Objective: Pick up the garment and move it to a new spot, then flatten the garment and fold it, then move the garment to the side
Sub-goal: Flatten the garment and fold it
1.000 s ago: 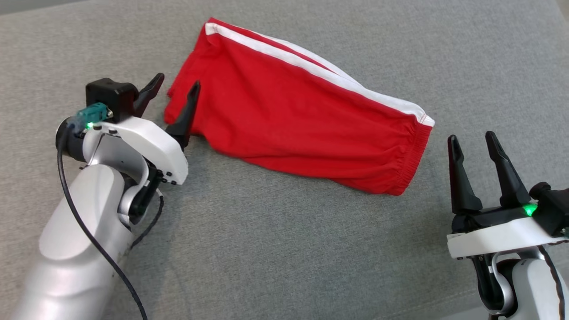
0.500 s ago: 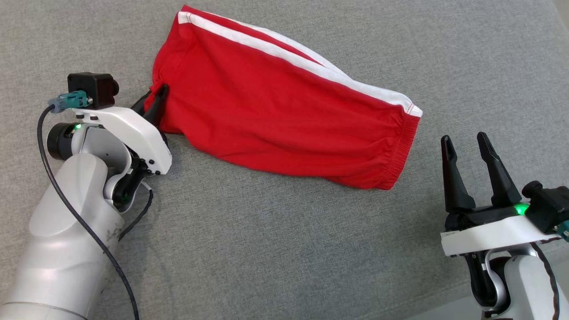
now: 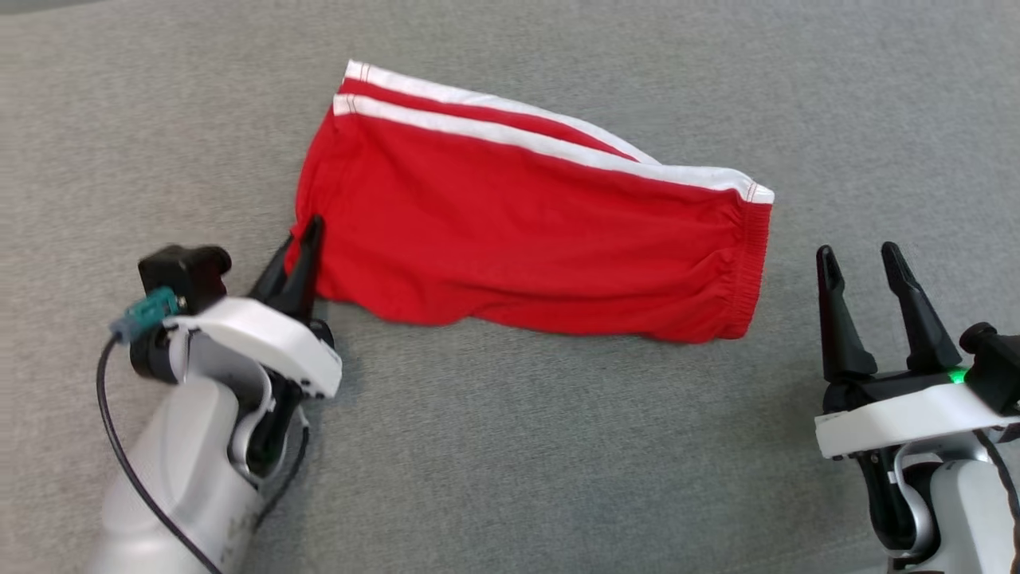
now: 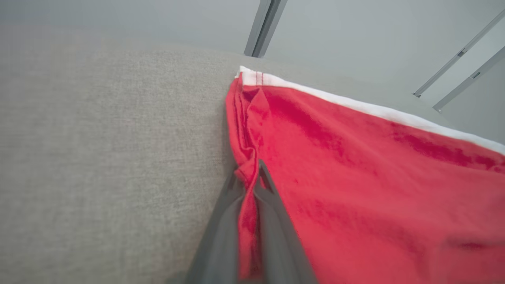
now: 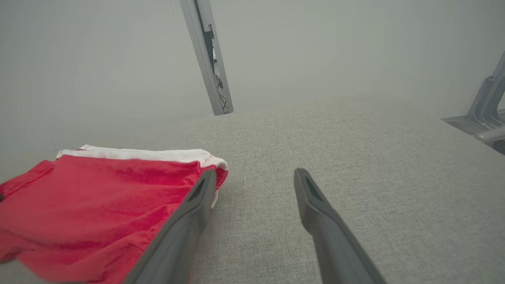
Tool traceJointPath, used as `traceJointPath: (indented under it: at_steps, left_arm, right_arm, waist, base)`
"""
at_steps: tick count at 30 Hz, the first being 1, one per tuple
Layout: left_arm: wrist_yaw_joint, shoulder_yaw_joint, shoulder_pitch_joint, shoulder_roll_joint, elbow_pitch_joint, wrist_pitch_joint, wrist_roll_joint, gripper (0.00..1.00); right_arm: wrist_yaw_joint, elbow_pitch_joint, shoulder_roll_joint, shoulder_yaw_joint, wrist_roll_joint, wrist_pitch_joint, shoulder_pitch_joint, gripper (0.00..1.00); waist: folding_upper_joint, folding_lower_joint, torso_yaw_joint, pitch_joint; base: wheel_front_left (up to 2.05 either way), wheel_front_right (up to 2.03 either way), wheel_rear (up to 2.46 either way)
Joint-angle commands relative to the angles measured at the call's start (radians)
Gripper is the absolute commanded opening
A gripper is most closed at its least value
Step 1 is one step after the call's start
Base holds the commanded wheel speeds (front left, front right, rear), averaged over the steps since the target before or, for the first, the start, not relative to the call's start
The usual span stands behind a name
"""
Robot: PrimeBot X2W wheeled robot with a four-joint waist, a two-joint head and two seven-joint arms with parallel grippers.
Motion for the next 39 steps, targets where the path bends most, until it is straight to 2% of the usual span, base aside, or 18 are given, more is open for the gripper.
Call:
traceJointPath:
  at_steps: [1, 8, 16, 17, 18, 19, 27, 33, 39]
  left_arm:
    - [0.022, 0.003, 0.059, 0.006, -0.037, -0.012, -0.002, 0.0]
    - [0.113, -0.006, 0.24, 0.011, -0.277, -0.002, 0.007, 0.0]
    - [0.167, -0.023, 0.339, -0.003, -0.394, 0.026, -0.005, 0.0]
    - [0.172, -0.024, 0.344, -0.003, -0.397, 0.028, -0.003, 0.33]
    - [0.174, -0.026, 0.348, -0.002, -0.402, 0.028, 0.001, 0.85]
    - [0.175, -0.025, 0.353, -0.002, -0.41, 0.017, 0.005, 1.0]
    - [0.241, 0.026, 0.329, 0.028, -0.503, -0.122, 0.115, 1.0]
    - [0.271, 0.057, 0.323, 0.082, -0.539, -0.14, 0.204, 1.0]
    - [0.275, 0.05, 0.343, 0.105, -0.538, -0.129, 0.216, 1.0]
  right_arm:
    - [0.0, -0.005, -0.016, -0.004, -0.005, 0.017, 0.003, 1.0]
    - [0.0, -0.021, -0.039, -0.017, -0.008, 0.058, 0.017, 1.0]
    - [0.0, -0.021, -0.045, -0.024, -0.014, 0.083, 0.031, 1.0]
    - [0.0, -0.02, -0.045, -0.023, -0.014, 0.084, 0.032, 1.0]
    - [0.0, -0.02, -0.045, -0.021, -0.014, 0.087, 0.032, 1.0]
    - [0.0, -0.019, -0.044, -0.02, -0.014, 0.088, 0.031, 1.0]
    - [0.0, -0.044, -0.043, -0.03, -0.041, 0.089, 0.024, 1.0]
    - [0.0, -0.064, -0.035, -0.045, -0.082, 0.101, 0.05, 1.0]
    - [0.0, -0.064, -0.031, -0.037, -0.094, 0.118, 0.069, 1.0]
  waist:
    - [0.0, -0.0001, 0.032, -0.018]
    - [0.0, -0.0001, 0.093, -0.043]
    - [0.0, -0.0001, 0.123, -0.068]
    - [0.0, -0.0001, 0.124, -0.071]
    - [0.0, -0.0001, 0.123, -0.073]
    - [0.0, -0.0001, 0.121, -0.076]
    - [0.0, -0.0001, 0.121, -0.092]
    - [0.0, -0.0001, 0.126, -0.121]
    - [0.0, -0.0001, 0.128, -0.138]
  base:
    - [0.0, 0.0, 0.0]
    - [0.0, 0.0, 0.0]
    - [0.0, 0.0, 0.0]
    - [0.0, 0.0, 0.0]
    - [0.0, 0.0, 0.0]
    - [0.0, 0.0, 0.0]
    - [0.0, 0.0, 0.0]
    - [0.0, 0.0, 0.0]
    - [0.0, 0.0, 0.0]
